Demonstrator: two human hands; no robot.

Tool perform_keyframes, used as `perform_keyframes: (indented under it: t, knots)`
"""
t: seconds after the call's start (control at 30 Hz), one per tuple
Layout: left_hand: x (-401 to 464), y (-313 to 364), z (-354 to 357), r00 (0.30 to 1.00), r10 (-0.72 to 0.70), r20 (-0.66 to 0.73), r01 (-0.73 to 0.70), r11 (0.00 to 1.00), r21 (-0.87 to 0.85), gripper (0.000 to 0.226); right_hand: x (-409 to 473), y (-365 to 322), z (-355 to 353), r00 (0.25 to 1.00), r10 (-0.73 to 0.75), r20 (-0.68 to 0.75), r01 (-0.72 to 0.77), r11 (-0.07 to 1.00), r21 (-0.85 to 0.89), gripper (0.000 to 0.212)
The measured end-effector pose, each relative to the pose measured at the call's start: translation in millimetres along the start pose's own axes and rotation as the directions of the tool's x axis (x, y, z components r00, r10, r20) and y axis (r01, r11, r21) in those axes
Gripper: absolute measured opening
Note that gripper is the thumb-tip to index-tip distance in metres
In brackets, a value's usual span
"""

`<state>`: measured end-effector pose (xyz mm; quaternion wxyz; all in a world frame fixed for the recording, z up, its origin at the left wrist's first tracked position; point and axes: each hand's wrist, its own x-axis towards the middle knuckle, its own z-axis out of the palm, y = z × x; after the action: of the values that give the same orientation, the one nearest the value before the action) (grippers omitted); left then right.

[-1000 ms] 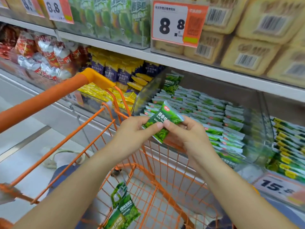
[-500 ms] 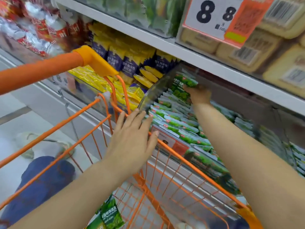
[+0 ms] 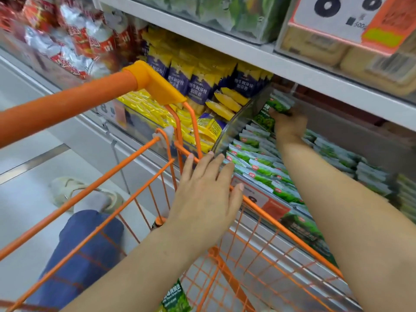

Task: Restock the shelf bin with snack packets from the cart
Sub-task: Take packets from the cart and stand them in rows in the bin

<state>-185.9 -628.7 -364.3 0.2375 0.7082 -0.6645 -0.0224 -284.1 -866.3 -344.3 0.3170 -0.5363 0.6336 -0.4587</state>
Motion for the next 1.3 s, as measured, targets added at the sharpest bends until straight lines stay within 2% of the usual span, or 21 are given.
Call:
perform_keyframes:
  t: [0.07, 0.2, 0.27, 0.4, 0.5, 0.57, 0.67, 0.77, 0.83, 0.93, 1.0, 1.03, 1.07, 1.13, 1.17, 1.2, 1.3]
  knots:
    - [0, 0, 0, 1.000, -0.001, 0.017, 0.000, 1.000, 0.028, 0.057, 1, -4, 2, 0.999, 0.051, 0.011, -0.052, 0.995, 0.089, 0.053]
    - [-1, 0, 0, 1.000, 0.001, 0.006, -0.001, 1.000, 0.025, 0.055, 12, -2, 1, 0.997, 0.016, 0.069, -0.024, 0.993, 0.113, 0.056]
    - [0, 0, 0, 1.000, 0.005, 0.003, -0.005, 1.000, 0.020, 0.054, 17, 5, -2, 0.993, -0.033, 0.111, 0.029, 0.999, 0.039, 0.058]
    - [0, -2, 0, 1.000, 0.021, 0.017, -0.021, 0.999, 0.027, 0.055, 20, 13, -2, 0.975, -0.163, 0.152, 0.196, 0.952, -0.235, 0.062]
    - [1, -3, -1, 1.000, 0.026, 0.006, -0.026, 0.999, 0.018, 0.060, 20, 15, -1, 0.981, -0.167, 0.098, 0.186, 0.953, -0.240, 0.083]
    - [1, -3, -1, 0.999, 0.025, 0.021, -0.025, 1.000, 0.014, 0.064, 14, 17, -4, 0.987, -0.150, 0.063, 0.160, 0.968, -0.192, 0.088]
    - [4, -2, -6, 0.998, 0.017, 0.058, -0.019, 1.000, 0.020, 0.065, -7, 13, -18, 0.988, -0.153, 0.003, 0.152, 0.985, -0.075, 0.069]
    - [4, -1, -18, 0.984, 0.000, 0.179, -0.009, 0.999, 0.047, 0.059, -53, 4, -43, 0.971, -0.191, 0.145, 0.193, 0.981, -0.002, 0.046]
    - [-2, 2, -35, 0.963, 0.018, 0.271, -0.051, 0.992, 0.116, 0.062, -99, 1, -70, 0.912, -0.330, 0.244, 0.325, 0.944, 0.060, 0.028]
    - [-31, 4, -62, 0.938, 0.099, 0.333, -0.178, 0.961, 0.214, 0.056, -168, 3, -106, 0.766, -0.509, 0.394, 0.491, 0.858, 0.153, 0.005]
    - [-59, -2, -72, 0.890, 0.053, 0.452, -0.158, 0.967, 0.199, 0.042, -202, 2, -116, 0.628, -0.523, 0.577, 0.570, 0.813, 0.118, 0.011]
    - [-74, -6, -74, 0.857, 0.025, 0.514, -0.144, 0.971, 0.193, 0.035, -215, 3, -115, 0.541, -0.471, 0.696, 0.635, 0.772, 0.029, 0.017]
    - [-86, -11, -74, 0.822, 0.000, 0.569, -0.140, 0.969, 0.203, 0.031, -226, 6, -111, 0.446, -0.371, 0.814, 0.728, 0.680, -0.090, 0.020]
    - [-104, -23, -66, 0.771, -0.075, 0.633, -0.141, 0.949, 0.283, 0.033, -244, 22, -91, 0.270, -0.128, 0.954, 0.895, 0.399, -0.200, 0.023]
    - [-109, -29, -60, 0.765, -0.117, 0.634, -0.134, 0.933, 0.335, 0.035, -251, 33, -77, 0.222, -0.025, 0.975, 0.923, 0.327, -0.202, 0.027]
    - [-113, -33, -54, 0.765, -0.151, 0.626, -0.125, 0.919, 0.374, 0.036, -257, 44, -64, 0.189, 0.045, 0.981, 0.935, 0.298, -0.194, 0.033]
    - [-117, -39, -42, 0.730, -0.238, 0.641, -0.092, 0.895, 0.437, 0.036, -268, 78, -26, 0.101, 0.058, 0.993, 0.976, 0.187, -0.110, 0.046]
